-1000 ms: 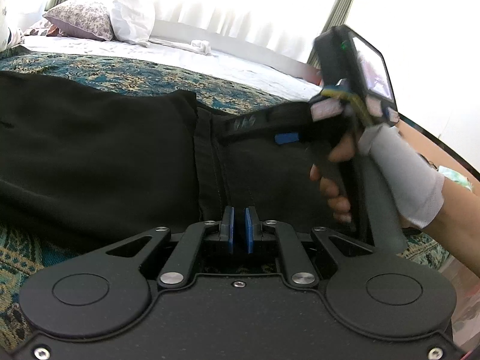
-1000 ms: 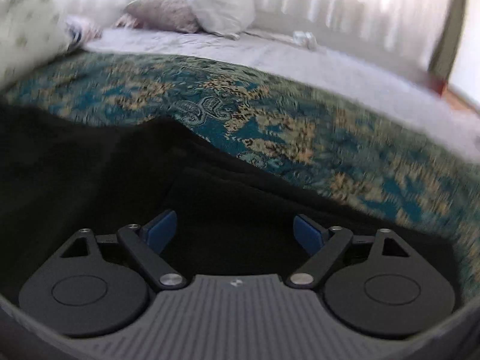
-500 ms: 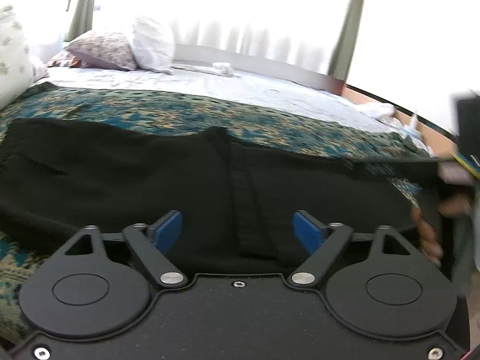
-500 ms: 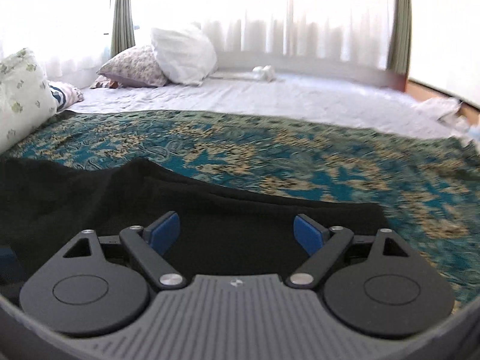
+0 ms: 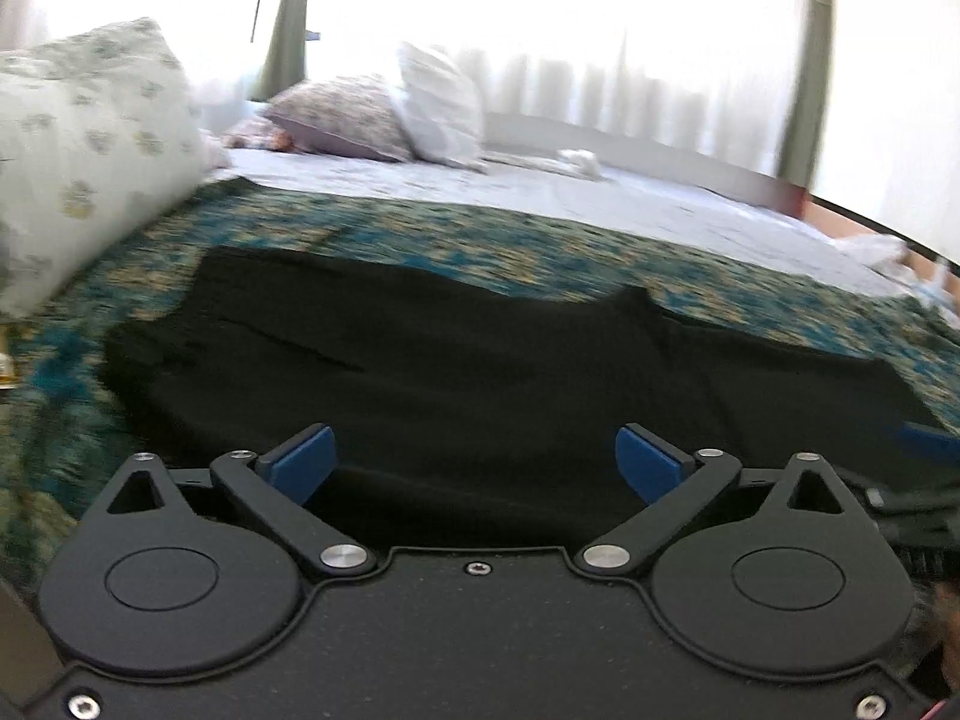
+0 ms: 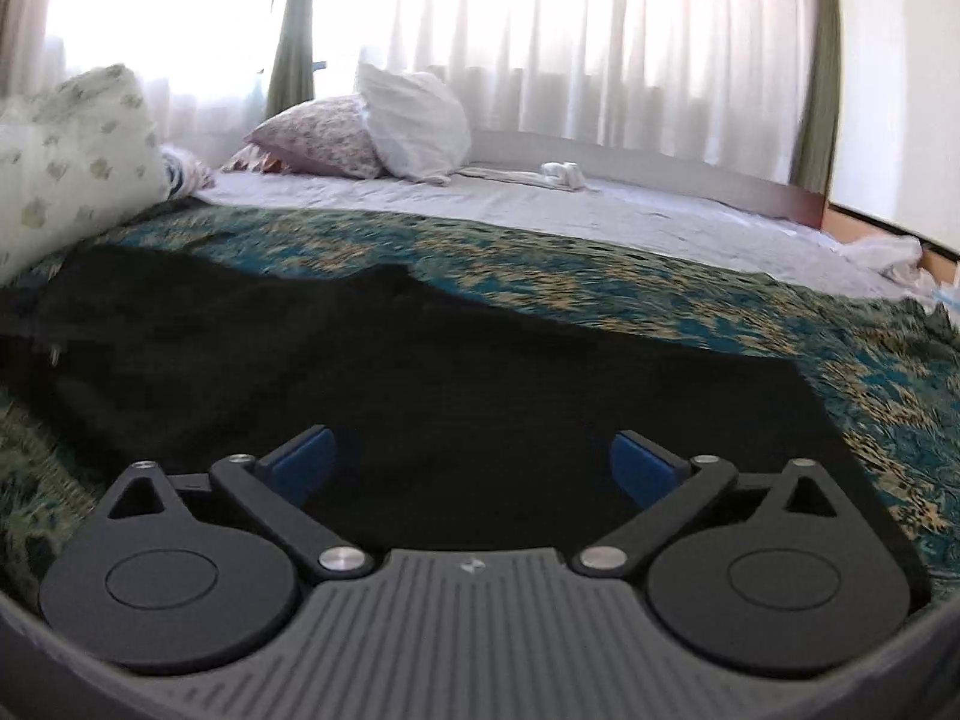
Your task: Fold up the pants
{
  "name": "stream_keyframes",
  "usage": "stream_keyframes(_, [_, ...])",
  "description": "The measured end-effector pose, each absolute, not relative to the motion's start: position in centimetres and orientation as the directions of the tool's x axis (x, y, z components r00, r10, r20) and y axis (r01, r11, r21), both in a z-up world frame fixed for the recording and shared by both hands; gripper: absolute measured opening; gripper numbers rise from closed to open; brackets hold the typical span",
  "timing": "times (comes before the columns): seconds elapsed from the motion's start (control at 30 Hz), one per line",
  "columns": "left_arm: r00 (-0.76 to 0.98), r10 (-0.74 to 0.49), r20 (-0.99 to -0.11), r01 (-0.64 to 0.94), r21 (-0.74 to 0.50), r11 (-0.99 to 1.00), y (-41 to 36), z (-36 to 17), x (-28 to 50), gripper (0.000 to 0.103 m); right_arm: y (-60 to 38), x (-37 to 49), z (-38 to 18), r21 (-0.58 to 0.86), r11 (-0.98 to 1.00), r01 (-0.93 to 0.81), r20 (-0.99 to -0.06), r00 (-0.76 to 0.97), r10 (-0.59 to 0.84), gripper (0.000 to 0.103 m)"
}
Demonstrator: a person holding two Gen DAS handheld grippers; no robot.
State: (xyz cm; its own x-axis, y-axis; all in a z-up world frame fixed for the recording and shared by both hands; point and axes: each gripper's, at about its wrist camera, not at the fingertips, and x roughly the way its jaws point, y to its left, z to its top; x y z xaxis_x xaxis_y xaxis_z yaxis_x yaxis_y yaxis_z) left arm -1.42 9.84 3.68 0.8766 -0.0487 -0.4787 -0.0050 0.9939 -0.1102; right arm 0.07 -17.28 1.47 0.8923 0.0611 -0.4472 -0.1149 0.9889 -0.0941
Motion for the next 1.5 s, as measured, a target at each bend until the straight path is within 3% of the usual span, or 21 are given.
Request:
stream_keyframes(0.4, [0.849,0.188,-0.493,-0.325,-0.207,0.923,19.9,2.7,0.9,0.103,-13.9,0.6,-0.2,-0.072,0.986,-0.148,-0.495,0.864,0.093,0.103])
stream_keyframes(0.63, [0.839,0.155,-0.522,-0.366,-0.33,0.87,22.7,0.8,2.7,0.101,-13.9,0.7,-0.6,-0.057,0.988,-0.145,-0.502,0.86,0.097,0.103])
stream_keyframes(1.0, [0.834,0.152,-0.531,-0.351,-0.296,0.888,22.2,0.6,4.8,0.09,-14.0,0.9,-0.7,-0.052,0.988,-0.145,-0.499,0.861,0.1,0.103])
stream_keyframes(1.17, [0.832,0.183,-0.524,-0.374,-0.287,0.882,22.2,0.6,4.5,0.071,-14.0,0.9,-0.7,-0.05,0.988,-0.146,-0.501,0.859,0.102,0.103])
stream_keyframes(1.37, [0.854,0.148,-0.499,-0.362,-0.365,0.858,22.6,1.1,3.9,0.021,-14.2,1.1,-0.4,-0.037,0.988,-0.152,-0.514,0.85,0.112,0.103])
stream_keyframes(1.5, [0.875,0.177,-0.45,-0.342,-0.318,0.884,20.9,3.3,3.2,0.014,-14.8,1.1,0.4,-0.002,0.986,-0.165,-0.524,0.84,0.139,0.102])
